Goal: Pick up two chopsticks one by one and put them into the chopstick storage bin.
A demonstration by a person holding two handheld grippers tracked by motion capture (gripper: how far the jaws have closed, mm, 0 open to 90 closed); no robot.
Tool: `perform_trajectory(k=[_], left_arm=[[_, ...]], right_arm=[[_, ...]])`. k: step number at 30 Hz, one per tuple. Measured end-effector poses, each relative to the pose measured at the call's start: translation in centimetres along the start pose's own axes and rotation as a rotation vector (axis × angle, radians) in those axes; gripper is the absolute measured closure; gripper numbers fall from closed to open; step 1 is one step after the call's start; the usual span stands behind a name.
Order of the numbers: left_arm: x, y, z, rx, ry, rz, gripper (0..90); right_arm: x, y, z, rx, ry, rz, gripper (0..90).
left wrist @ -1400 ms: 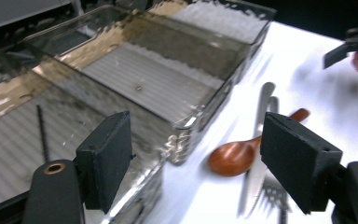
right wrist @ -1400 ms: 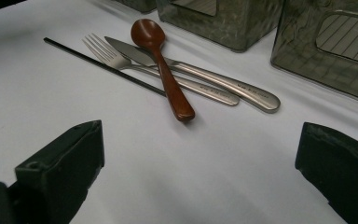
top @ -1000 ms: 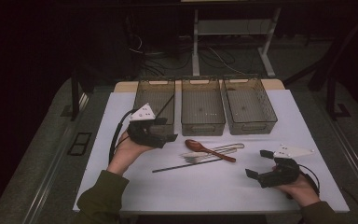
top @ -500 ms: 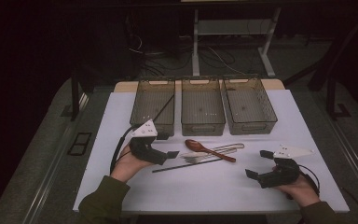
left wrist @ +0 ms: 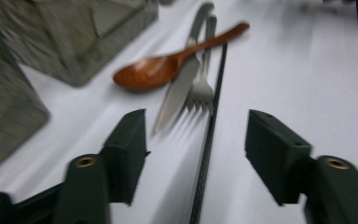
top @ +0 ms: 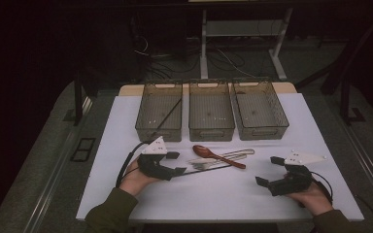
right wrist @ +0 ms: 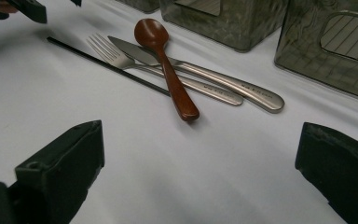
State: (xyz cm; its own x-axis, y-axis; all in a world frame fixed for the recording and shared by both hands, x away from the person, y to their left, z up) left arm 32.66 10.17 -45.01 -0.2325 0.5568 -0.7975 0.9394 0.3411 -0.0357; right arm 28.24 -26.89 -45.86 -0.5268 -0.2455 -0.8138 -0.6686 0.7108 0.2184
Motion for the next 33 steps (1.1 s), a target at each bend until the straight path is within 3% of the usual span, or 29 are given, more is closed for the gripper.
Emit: perform_trajectory(k=[9, 17, 28, 33], left_arm=[[0.6, -0.2, 1.1, 0.046, 0.038, 0.022, 57.2], [1.1, -0.1, 1.6, 0.072, 0.051, -0.001, 72.6], [1.7, -0.2, 2.6, 0.084, 0.097, 0.020, 79.1], [1.8, -0.1, 2.7, 0.089, 0.089, 0.032, 81.8]], right_arm=[[0.0, 0.0, 0.0, -0.001, -0.001, -0.002, 0.7], [0.0, 0.0, 0.0, -0.002, 0.001, -0.004, 0.7], [0.0, 0.1, 0.1, -0.002, 0.004, -0.006, 0.7], [0.0, 0.1, 0.1, -0.003, 0.004, -0.007, 0.7]])
Point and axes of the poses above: each handheld gripper's, and its own axes: z roughly forward along the jaws, x roughly out of its underside, y roughly to its left, the point moved 4 cm from there along z, roughly forward along the jaws, and after that the axes turned 4 degrees about z, right-handed, at the moved point
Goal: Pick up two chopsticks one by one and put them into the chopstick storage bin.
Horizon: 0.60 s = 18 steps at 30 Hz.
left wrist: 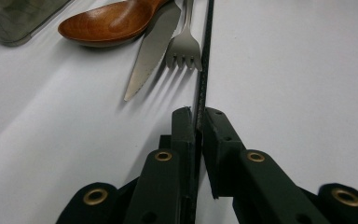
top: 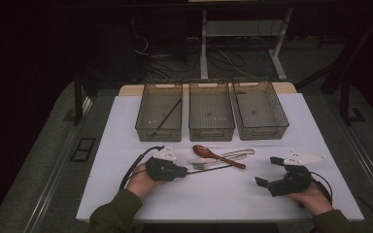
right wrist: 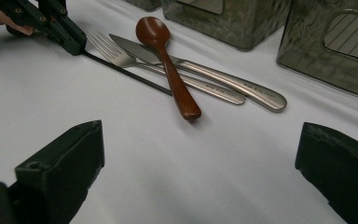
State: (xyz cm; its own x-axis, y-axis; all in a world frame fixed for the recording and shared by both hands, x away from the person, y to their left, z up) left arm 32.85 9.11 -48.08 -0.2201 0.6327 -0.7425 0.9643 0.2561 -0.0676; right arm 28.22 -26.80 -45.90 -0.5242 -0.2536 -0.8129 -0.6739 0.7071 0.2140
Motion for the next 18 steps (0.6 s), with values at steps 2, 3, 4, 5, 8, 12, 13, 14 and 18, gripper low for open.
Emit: perform_trajectory(k=[2, 3, 4, 5, 8, 12, 13, 14, 18], left_arm=[[0.00, -0.01, 0.01, -0.003, 0.001, 0.014, 82.3], [-0.01, -0.07, 0.02, -0.004, 0.002, 0.011, 82.5], [-0.02, -0.10, 0.04, -0.007, 0.002, 0.016, 82.6], [-0.02, -0.10, 0.04, -0.007, 0.002, 0.021, 82.8], [0.02, -0.03, 0.02, -0.003, 0.000, 0.026, 83.6], [0.04, 0.02, 0.01, 0.007, -0.003, 0.012, 84.2], [0.07, 0.05, 0.01, 0.010, -0.005, 0.008, 84.3], [0.07, 0.07, 0.01, 0.011, -0.007, 0.007, 84.5], [0.00, 0.01, -0.01, 0.015, -0.001, 0.024, 85.0]], right_arm=[[0.00, -0.01, 0.02, 0.001, 0.000, 0.000, 0.7], [0.00, 0.00, 0.03, 0.001, 0.001, -0.001, 0.7], [0.01, 0.00, 0.03, 0.001, 0.002, -0.001, 0.7], [0.01, 0.02, 0.03, 0.002, 0.002, -0.001, 0.7], [0.01, 0.03, 0.05, 0.002, 0.003, -0.002, 0.7], [0.01, 0.06, 0.06, 0.001, 0.003, -0.002, 0.7], [0.01, 0.06, 0.05, 0.001, 0.003, -0.002, 0.7], [0.01, 0.07, 0.05, 0.000, 0.003, -0.002, 0.7], [0.00, 0.04, 0.01, 0.000, 0.000, -0.003, 0.7]])
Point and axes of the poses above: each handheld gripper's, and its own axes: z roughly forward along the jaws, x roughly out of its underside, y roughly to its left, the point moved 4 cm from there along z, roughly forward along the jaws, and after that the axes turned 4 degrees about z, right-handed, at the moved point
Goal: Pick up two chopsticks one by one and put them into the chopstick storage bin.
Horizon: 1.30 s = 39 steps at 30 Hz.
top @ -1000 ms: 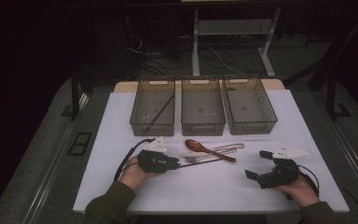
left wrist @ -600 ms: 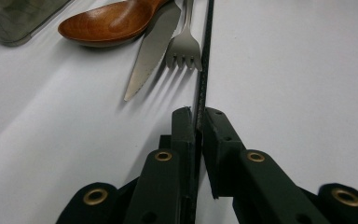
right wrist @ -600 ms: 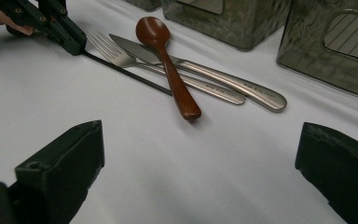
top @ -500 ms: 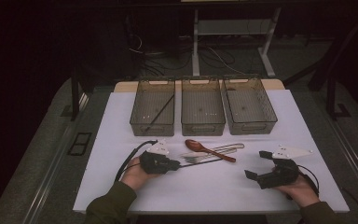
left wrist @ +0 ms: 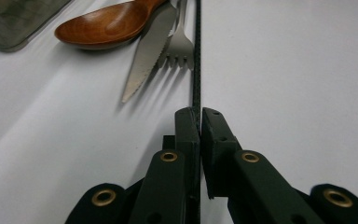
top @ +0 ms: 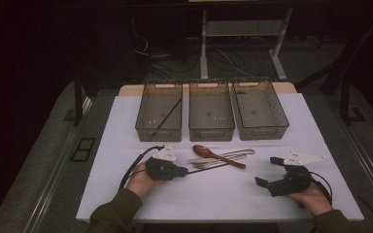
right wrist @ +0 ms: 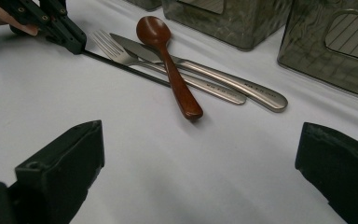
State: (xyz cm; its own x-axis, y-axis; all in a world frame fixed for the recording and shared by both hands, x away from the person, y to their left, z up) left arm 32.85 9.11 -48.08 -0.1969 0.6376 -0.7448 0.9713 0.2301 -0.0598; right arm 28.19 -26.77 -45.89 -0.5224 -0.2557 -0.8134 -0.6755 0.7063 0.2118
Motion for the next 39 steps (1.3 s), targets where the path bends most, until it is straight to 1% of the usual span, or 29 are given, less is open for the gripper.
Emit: perform_trajectory(k=[5, 6, 8, 11, 13, 15, 16, 20, 21, 25, 28, 30, 33, 37, 39], left_arm=[[-0.1, -0.2, 0.0, 0.009, 0.003, 0.001, 85.1], [-0.1, -0.2, 0.0, 0.014, 0.005, 0.006, 85.1], [-0.1, -0.4, 0.0, 0.015, 0.009, -0.001, 85.1], [-0.3, -0.5, -0.2, 0.023, 0.005, 0.004, 85.1], [-0.4, -0.7, -0.3, 0.030, -0.004, -0.003, 85.1], [-0.5, -0.8, -0.4, 0.037, -0.001, 0.014, 85.1], [-0.5, -0.9, -0.4, 0.040, -0.003, 0.009, 85.1], [-0.8, -1.4, -0.5, 0.065, 0.005, 0.029, 85.1], [-0.9, -1.5, -0.6, 0.070, 0.002, 0.037, 85.1], [-1.2, -1.8, -0.9, 0.084, -0.007, 0.046, 85.1], [-1.5, -2.0, -1.1, 0.089, -0.017, 0.039, 85.1], [-1.7, -2.0, -1.3, 0.089, -0.020, 0.047, 85.1], [-2.0, -2.1, -1.5, 0.089, -0.032, 0.037, 85.1], [-2.5, -2.1, -1.8, 0.075, -0.041, 0.027, 85.1], [-2.8, -2.0, -2.0, 0.062, -0.045, 0.014, 85.1]], right_arm=[[0.0, 0.0, 0.0, -0.001, -0.001, 0.000, 0.7], [0.0, 0.0, 0.0, -0.002, -0.002, 0.001, 0.7], [0.0, 0.0, 0.0, -0.002, -0.002, 0.000, 0.7], [0.0, 0.0, 0.0, -0.002, -0.002, 0.002, 0.7], [0.0, 0.0, -0.1, -0.002, -0.002, 0.002, 0.7], [0.0, 0.0, -0.1, -0.003, -0.003, 0.003, 0.7], [0.0, 0.0, -0.1, -0.002, -0.003, 0.003, 0.7], [0.0, 0.0, -0.1, -0.002, -0.003, 0.003, 0.7], [0.0, 0.0, -0.1, -0.001, -0.004, 0.003, 0.7], [0.0, 0.0, -0.1, -0.002, -0.004, 0.003, 0.7], [0.0, 0.0, -0.1, -0.003, -0.005, 0.003, 0.7], [0.0, 0.0, -0.1, -0.003, -0.004, 0.003, 0.7], [0.0, 0.0, -0.1, -0.003, -0.004, 0.003, 0.7], [0.0, 0.0, 0.0, -0.002, -0.003, 0.001, 0.7], [0.0, 0.0, 0.0, -0.001, -0.002, 0.001, 0.7]])
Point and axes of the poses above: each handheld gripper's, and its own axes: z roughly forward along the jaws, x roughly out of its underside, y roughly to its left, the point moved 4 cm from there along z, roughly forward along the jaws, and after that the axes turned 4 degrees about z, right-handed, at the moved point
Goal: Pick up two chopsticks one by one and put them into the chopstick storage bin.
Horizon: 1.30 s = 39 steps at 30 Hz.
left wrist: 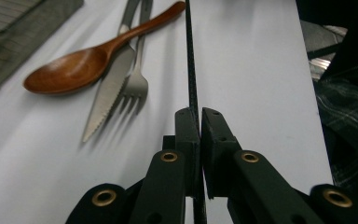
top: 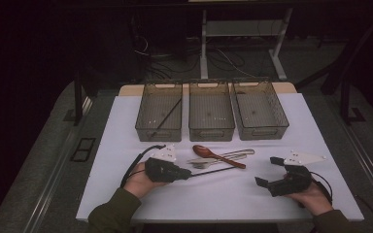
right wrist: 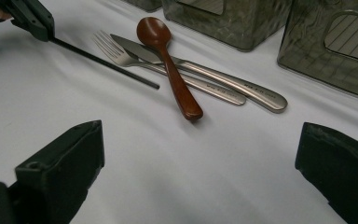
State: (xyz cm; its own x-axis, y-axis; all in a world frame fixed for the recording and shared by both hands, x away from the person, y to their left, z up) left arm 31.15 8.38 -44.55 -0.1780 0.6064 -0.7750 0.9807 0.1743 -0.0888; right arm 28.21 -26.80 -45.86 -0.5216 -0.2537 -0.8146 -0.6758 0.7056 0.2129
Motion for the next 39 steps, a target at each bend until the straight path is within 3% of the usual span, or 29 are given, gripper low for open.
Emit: perform_trajectory(k=[16, 39], left_arm=[[-2.0, 0.7, -1.5, -0.063, -0.047, -0.061, 85.1], [-5.0, 6.0, -4.7, -0.202, -0.085, -0.148, 85.1]], right_arm=[[0.0, 0.0, 0.0, 0.003, 0.002, 0.003, 0.7], [0.0, -0.1, -0.1, 0.005, 0.000, 0.015, 0.7]])
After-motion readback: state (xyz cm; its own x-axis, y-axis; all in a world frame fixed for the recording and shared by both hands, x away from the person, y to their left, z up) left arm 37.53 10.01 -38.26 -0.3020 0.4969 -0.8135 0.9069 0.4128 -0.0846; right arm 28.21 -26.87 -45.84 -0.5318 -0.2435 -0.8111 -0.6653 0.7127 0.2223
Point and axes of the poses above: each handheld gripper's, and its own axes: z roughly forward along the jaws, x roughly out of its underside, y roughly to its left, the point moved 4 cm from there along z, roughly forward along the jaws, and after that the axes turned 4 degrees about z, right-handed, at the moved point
